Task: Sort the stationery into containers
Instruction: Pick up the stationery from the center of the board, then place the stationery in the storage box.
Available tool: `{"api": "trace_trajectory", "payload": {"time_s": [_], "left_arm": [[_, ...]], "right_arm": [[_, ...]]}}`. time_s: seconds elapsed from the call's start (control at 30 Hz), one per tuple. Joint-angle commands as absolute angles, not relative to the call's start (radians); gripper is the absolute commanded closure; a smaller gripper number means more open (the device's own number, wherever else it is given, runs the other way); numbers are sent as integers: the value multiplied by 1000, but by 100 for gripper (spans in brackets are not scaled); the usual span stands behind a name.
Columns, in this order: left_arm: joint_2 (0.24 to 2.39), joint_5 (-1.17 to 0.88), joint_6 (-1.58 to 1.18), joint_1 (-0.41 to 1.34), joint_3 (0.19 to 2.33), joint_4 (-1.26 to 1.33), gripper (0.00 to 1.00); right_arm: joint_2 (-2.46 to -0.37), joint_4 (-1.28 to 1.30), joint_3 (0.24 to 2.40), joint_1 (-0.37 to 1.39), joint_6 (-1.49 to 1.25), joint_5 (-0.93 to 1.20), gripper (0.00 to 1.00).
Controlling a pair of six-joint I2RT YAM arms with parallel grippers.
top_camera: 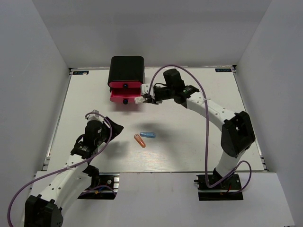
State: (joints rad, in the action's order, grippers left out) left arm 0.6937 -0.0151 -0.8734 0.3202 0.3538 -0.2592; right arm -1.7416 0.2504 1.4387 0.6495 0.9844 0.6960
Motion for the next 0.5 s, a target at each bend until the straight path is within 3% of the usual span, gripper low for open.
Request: {"api": "trace_trajectory", "payload": {"time_s": [0.0, 0.1, 0.47], "left_arm": [[690, -29, -874, 322, 351, -233, 28], [678, -29, -874, 322, 351, -233, 28], [621, -20, -884, 322, 342, -272, 28]], "right_arm": [[-1778, 13, 1459, 670, 842, 606, 88], [-1839, -102, 1509, 692, 819, 500, 88], [-2063, -107, 1750, 753, 839, 293, 88]]}}
